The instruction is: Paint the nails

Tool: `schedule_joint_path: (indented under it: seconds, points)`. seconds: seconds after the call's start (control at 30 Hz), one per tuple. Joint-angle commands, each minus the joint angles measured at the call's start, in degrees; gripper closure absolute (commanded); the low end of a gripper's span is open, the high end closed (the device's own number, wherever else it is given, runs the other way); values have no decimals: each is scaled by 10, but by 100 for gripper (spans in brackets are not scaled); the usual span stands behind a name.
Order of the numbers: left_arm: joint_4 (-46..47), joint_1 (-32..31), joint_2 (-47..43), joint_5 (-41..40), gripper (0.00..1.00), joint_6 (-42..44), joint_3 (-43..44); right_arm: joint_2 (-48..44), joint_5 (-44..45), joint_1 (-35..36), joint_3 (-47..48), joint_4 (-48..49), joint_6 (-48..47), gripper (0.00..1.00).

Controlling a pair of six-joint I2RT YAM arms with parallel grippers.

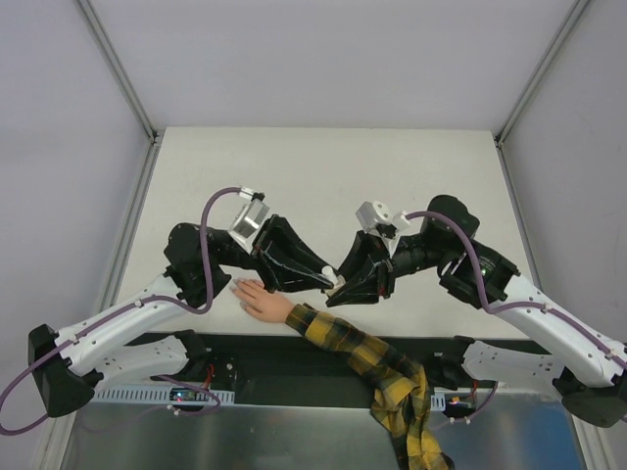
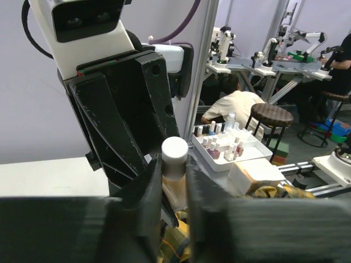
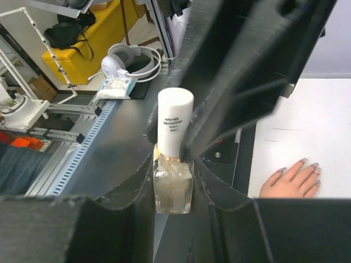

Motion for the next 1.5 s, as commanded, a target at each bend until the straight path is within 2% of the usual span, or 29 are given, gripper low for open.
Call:
schedule_joint_path:
  seconds: [0.0, 0.13, 0.23, 0.33, 0.43, 0.47, 0.57, 0.67, 0.7, 0.77, 0.93, 1.2, 1.33, 1.43, 1.47]
  points:
    - [-152, 4, -4, 3, 51, 9, 40, -24, -3, 4, 40, 28, -46, 100]
    - [-239, 4, -55, -61, 27, 59, 51, -21, 84, 4, 44, -41, -91, 100]
    - [-297, 4, -98, -145, 18, 85, 59, -7, 186, 5, 59, -75, -94, 100]
    - [-319, 5, -122, -229, 16, 73, 57, 11, 237, 8, 70, -93, -96, 100]
    - [-329, 4, -123, -296, 17, 59, 60, 32, 342, 23, 87, -107, -95, 100]
    - [-329, 5, -121, -307, 19, 57, 61, 38, 396, 27, 93, -117, -96, 100]
    - [-328, 4, -103, -350, 25, 58, 72, 58, 483, 45, 112, -128, -97, 100]
    - [-328, 4, -82, -393, 29, 67, 77, 71, 548, 59, 122, -133, -96, 100]
    - [-328, 4, -78, -400, 36, 70, 79, 74, 551, 64, 123, -134, -96, 100]
    - [-329, 4, -70, -421, 40, 77, 80, 76, 578, 68, 123, -133, -98, 100]
    - [-329, 4, -70, -467, 53, 78, 71, 78, 583, 77, 120, -132, -105, 100]
    - [-320, 4, -56, -474, 56, 68, 73, 81, 581, 80, 118, -124, -109, 100]
    - [-319, 4, -44, -457, 63, 63, 73, 79, 582, 82, 118, -117, -109, 100]
    - [-311, 4, -42, -436, 79, 61, 64, 77, 583, 82, 118, -116, -110, 100]
    - [-301, 4, -42, -428, 89, 60, 62, 77, 583, 83, 118, -116, -110, 100]
